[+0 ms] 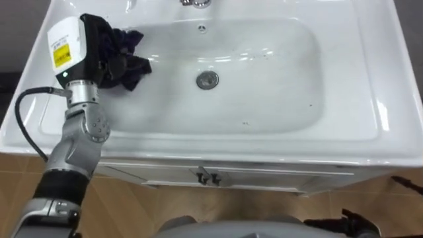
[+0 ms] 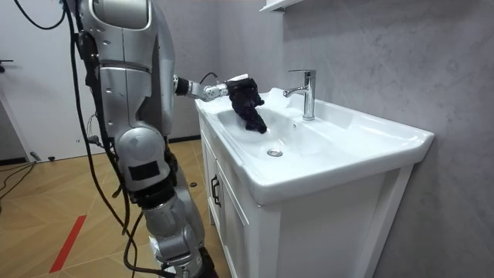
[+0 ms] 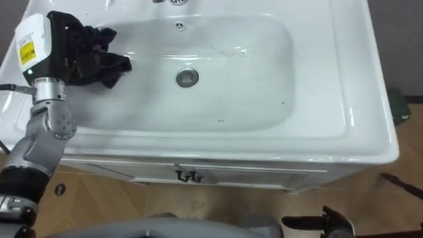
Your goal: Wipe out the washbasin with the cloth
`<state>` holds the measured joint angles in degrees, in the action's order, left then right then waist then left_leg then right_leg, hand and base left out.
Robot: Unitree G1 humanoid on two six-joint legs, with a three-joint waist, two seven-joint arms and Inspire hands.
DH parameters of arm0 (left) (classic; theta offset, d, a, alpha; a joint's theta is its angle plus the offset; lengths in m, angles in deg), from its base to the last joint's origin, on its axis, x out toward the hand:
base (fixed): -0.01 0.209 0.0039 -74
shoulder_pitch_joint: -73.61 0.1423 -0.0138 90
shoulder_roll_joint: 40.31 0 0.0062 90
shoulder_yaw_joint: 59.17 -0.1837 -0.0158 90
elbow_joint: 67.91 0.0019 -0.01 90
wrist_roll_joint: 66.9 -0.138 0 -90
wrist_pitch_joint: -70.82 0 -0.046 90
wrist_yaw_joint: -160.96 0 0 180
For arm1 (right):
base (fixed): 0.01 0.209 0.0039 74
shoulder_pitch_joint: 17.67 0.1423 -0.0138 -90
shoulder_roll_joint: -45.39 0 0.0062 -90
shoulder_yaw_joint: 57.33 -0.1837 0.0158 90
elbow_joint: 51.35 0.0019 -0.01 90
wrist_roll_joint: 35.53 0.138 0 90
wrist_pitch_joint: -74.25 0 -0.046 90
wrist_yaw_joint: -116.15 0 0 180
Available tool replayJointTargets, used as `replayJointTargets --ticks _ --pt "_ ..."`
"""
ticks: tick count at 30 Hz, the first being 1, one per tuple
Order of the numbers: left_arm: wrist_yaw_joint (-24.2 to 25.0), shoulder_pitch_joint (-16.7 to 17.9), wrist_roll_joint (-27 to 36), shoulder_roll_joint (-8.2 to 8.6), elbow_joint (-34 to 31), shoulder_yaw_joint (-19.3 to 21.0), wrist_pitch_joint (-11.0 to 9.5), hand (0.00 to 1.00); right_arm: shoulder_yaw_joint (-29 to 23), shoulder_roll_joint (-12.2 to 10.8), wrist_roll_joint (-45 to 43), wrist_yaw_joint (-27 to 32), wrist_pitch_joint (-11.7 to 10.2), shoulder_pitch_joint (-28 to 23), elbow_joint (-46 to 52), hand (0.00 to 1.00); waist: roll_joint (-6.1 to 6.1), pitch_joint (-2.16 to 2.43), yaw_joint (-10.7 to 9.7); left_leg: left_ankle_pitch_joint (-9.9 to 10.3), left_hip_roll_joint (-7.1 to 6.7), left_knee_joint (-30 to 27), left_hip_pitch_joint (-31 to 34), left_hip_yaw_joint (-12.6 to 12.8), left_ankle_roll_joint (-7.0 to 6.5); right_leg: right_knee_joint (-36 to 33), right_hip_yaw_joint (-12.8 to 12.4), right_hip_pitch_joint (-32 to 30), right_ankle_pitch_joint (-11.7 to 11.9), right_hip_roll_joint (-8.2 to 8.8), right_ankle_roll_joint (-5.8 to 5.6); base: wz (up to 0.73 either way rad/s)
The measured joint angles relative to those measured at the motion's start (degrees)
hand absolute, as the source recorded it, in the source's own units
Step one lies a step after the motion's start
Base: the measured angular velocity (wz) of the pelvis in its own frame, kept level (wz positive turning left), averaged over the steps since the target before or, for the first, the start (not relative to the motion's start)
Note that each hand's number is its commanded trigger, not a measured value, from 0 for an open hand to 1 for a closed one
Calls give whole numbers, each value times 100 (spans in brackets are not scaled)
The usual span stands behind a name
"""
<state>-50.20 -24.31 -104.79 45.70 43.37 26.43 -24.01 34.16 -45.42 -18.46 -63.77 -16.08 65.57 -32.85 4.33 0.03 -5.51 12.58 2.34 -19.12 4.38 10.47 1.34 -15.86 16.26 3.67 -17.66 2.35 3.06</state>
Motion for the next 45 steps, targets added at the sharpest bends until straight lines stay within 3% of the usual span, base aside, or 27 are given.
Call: replayJointTargets --ticks 7,15,27,29,34,38,45 --pt "-236 110 -10 2 -286 186 2 100 -63 -22 -418 22 85 -122 3 0 10 23 5 1 -75 181 -304 0 -1 141 -39 253 59 30 -65 -5" --pt "-369 149 -13 1 -286 291 190 100 -64 -23 -564 30 279 -263 27 0 103 25 101 6 -102 169 -385 -9 -17 215 -31 379 101 49 -112 1" --pt "-471 202 -97 -8 -371 1114 319 100 -170 -20 -1062 2 342 -342 18 0 175 19 139 4 -103 105 -481 -45 -24 229 -112 460 96 48 -114 -1" --pt "-474 292 -102 -109 -485 1141 346 100 -172 -21 -1094 13 369 -341 18 0 175 19 165 4 -113 108 -491 -131 -24 232 -125 466 96 41 -113 -2" --pt "-474 294 -102 -113 -662 1158 362 100 -236 -25 -1113 63 374 -346 16 0 170 15 287 4 -132 164 -510 -209 -24 258 -107 486 96 34 -113 3" --pt "-474 294 -104 -116 -730 1214 369 100 -366 -43 -1113 99 383 -362 17 0 148 -3 285 4 -168 171 -514 -300 -24 326 -48 545 97 40 -115 7" --pt "-475 299 -104 -115 -798 1312 455 100 -406 -57 -1111 114 401 -341 40 0 163 11 292 3 -187 291 -574 -312 -23 322 -48 564 100 40 -119 0"
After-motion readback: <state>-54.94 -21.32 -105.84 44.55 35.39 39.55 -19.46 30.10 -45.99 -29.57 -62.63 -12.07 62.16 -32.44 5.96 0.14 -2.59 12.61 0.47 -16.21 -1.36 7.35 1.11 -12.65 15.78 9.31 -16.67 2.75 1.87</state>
